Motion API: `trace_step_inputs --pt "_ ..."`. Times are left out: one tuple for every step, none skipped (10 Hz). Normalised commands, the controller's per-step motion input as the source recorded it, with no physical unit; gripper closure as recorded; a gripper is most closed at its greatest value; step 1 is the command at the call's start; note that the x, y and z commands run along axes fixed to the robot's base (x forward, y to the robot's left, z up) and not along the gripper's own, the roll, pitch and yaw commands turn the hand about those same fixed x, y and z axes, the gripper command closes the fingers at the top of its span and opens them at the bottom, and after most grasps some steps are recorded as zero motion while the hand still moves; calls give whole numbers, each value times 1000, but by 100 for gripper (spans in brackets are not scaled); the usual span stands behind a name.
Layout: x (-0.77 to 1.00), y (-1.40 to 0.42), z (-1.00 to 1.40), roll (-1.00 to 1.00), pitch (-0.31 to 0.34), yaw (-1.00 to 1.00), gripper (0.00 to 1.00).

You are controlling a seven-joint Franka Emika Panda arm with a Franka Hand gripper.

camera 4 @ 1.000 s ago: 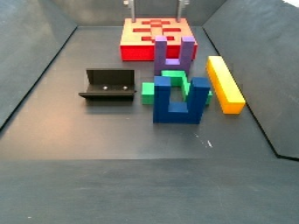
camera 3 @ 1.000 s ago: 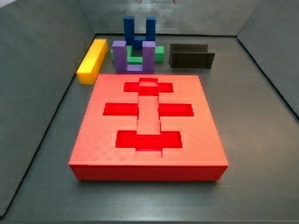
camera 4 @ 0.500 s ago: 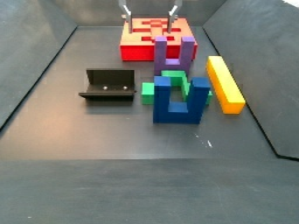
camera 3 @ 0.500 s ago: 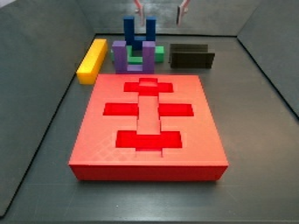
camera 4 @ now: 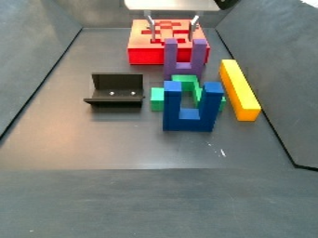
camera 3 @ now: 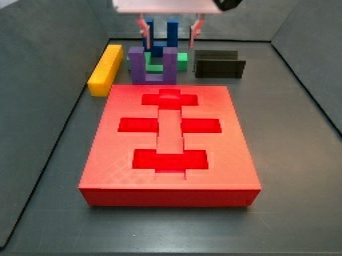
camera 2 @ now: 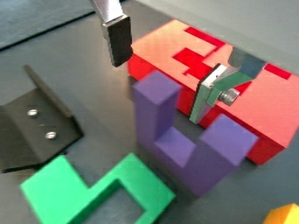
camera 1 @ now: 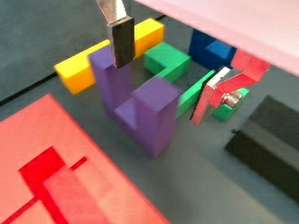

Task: Pick up the purple object. Move up. Move to above the board. Insert the purple object.
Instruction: Pick up the purple object.

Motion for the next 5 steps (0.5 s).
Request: trace_step_inputs --pt "-31 -211 -203 340 -53 40 0" --pt "-86 -49 -140 299 -66 51 0" --pt "-34 0 -91 267 -54 69 0" --pt "0 0 -49 243 -37 60 0" --pt "0 54 -37 213 -27 57 0"
